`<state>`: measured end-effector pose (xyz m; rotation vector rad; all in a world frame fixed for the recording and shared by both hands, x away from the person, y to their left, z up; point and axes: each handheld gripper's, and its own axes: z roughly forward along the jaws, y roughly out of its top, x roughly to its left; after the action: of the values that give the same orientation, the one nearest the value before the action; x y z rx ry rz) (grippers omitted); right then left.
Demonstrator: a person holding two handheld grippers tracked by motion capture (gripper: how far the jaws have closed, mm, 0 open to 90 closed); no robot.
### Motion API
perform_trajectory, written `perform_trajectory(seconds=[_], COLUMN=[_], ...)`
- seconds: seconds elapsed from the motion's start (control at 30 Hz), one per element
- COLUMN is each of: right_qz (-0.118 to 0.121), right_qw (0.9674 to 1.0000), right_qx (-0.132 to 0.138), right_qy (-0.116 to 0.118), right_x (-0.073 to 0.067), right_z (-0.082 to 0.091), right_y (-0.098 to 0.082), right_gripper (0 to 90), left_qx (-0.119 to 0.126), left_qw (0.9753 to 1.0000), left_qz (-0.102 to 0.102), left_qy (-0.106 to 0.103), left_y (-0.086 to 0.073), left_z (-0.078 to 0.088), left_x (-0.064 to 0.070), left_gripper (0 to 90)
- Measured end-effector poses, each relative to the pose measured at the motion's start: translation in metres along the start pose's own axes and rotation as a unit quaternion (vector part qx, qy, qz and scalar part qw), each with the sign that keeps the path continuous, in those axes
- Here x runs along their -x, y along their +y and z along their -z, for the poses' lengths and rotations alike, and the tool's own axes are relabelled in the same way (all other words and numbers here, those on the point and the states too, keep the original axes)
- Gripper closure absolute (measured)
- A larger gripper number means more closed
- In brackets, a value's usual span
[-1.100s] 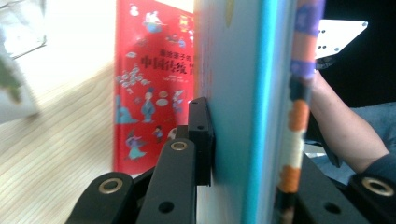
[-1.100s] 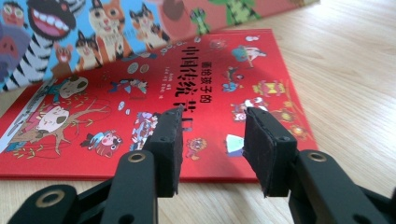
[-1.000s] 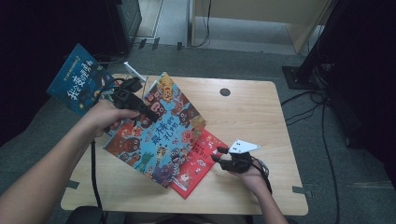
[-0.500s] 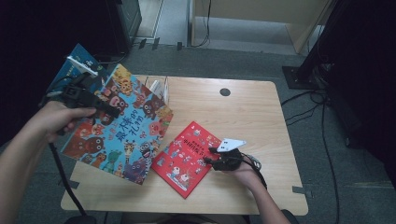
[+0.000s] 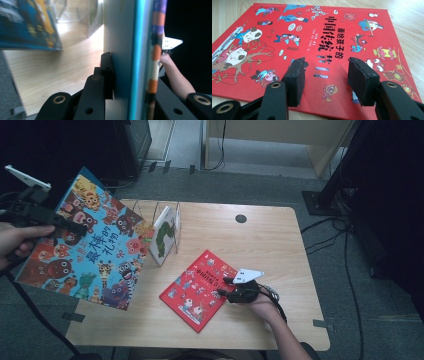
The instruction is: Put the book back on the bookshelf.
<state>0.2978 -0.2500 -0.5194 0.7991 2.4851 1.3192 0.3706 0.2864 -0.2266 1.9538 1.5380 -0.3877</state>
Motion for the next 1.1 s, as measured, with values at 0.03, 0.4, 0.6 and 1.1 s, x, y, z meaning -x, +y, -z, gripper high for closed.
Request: perform_trajectory(seconds=[0.03,0.4,0.6,1.1], right_qz=[0.0,0.004,0.003,-0.001], right_qw=[1.0,1.0,1.0,1.0], right_qx=[0.001,0.0,0.0,0.001], right_qy=[-0.001,-0.003,-0.003,-0.002], right_x=[0.0,-0.001,-0.001,0.0], right_z=[0.0,0.0,0.0,0.001], right_y=[0.0,-0.001,-0.001,-0.001], right_gripper=[48.4,48.5,48.9,51.6], left_qx=[0.004,0.031,0.055,0.024], left_qw=[1.0,0.9983,0.9953,0.9918], left_qz=[0.002,0.038,0.059,0.064], left_qy=[0.001,0.03,0.053,0.108], left_y=[0.0,0.009,0.02,0.071], left_z=[0.006,0.043,0.052,-0.002], left_x=[-0.001,-0.025,-0.039,-0.049], left_gripper=[80.7,80.3,80.2,81.1])
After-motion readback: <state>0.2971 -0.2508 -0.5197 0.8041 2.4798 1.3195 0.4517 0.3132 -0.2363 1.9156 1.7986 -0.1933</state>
